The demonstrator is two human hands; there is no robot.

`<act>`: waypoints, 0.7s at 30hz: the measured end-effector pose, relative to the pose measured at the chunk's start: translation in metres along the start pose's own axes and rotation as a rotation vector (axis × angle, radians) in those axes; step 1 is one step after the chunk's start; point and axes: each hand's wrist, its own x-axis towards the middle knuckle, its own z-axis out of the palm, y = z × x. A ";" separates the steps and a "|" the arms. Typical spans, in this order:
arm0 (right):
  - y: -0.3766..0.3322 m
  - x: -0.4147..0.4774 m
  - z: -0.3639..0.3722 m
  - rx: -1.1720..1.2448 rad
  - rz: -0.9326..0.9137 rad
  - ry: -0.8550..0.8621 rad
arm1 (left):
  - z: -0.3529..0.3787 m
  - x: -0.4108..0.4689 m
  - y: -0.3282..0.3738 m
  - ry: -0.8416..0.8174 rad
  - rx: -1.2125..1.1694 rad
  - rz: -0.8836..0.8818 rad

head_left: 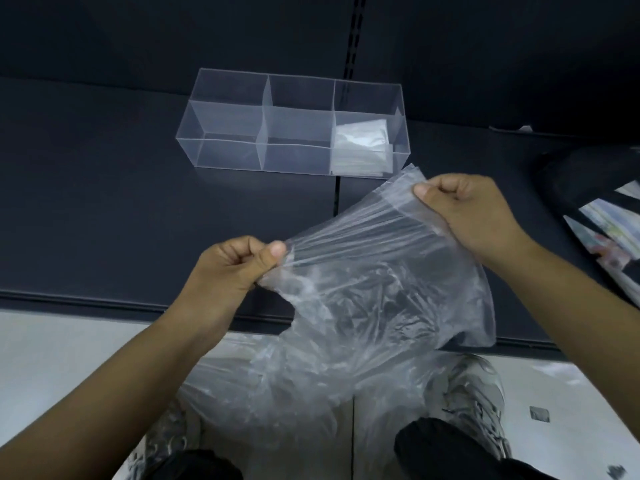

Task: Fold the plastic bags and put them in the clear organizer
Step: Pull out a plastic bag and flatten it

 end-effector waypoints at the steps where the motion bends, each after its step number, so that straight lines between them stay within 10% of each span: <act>1: 0.002 0.003 -0.001 0.017 0.001 -0.010 | -0.003 0.001 -0.001 -0.007 -0.012 -0.018; 8: -0.002 0.028 0.003 0.005 -0.054 -0.109 | -0.030 0.015 0.009 0.145 0.585 0.029; 14: -0.031 0.035 0.047 -0.044 -0.141 -0.363 | 0.037 0.054 0.044 -0.264 0.294 -0.056; 21: 0.007 0.033 -0.005 -0.039 0.043 -0.358 | -0.001 0.076 0.016 0.207 0.119 -0.139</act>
